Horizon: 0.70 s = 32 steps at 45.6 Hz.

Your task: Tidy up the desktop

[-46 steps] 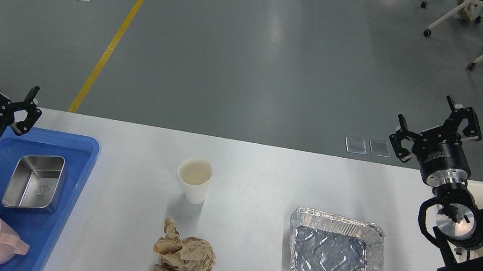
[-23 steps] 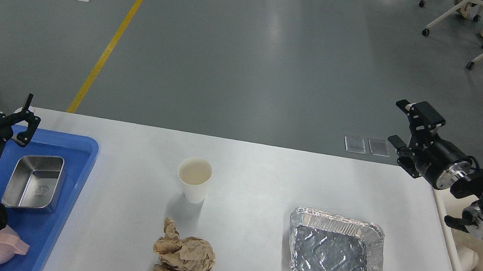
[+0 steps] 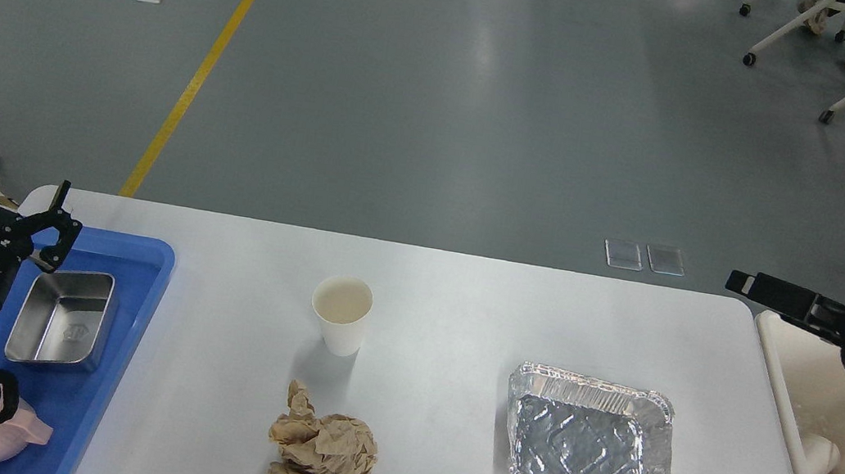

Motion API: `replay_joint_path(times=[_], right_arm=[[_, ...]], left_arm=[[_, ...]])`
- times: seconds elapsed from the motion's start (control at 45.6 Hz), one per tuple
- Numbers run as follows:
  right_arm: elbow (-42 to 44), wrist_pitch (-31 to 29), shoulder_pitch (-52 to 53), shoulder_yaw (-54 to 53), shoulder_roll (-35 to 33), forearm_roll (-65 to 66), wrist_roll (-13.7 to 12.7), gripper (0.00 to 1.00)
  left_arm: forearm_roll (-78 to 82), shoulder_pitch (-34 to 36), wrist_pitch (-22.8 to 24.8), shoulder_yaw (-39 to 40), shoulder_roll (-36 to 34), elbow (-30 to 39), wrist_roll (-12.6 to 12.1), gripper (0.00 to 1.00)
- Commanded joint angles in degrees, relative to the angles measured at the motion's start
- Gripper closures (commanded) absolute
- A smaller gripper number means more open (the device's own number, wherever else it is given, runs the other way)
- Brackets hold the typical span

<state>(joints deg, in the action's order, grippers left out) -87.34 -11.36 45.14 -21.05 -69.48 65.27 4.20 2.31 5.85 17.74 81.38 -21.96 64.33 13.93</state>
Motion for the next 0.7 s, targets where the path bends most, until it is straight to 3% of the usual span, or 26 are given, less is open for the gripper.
replay_joint_path(times=[0.0, 0.329, 0.548, 0.679], right_arm=[[-0.5, -2.2, -0.2, 2.8, -4.3, 9.7, 0.0, 0.0], [-1.8, -8.6, -0.1, 4.3, -13.7, 15.8, 1.1, 0.0], [-0.6, -8.1, 0.2, 3.3, -12.7, 25.4, 0.8, 0.0], [0.0, -8.2, -0.2, 3.9, -7.3, 25.4, -0.3, 0.0]], left_arm=[[0.2, 0.0, -1.1, -0.1, 0.4, -0.2, -0.2, 0.03], [0.2, 0.2, -5.5, -0.5, 0.0, -0.2, -0.3, 0.03], [0.4, 0.9, -5.3, -3.2, -0.2, -0.3, 0.1, 0.03], [0.3, 1.4, -6.9, -3.4, 0.0, -0.3, -0.3, 0.03]])
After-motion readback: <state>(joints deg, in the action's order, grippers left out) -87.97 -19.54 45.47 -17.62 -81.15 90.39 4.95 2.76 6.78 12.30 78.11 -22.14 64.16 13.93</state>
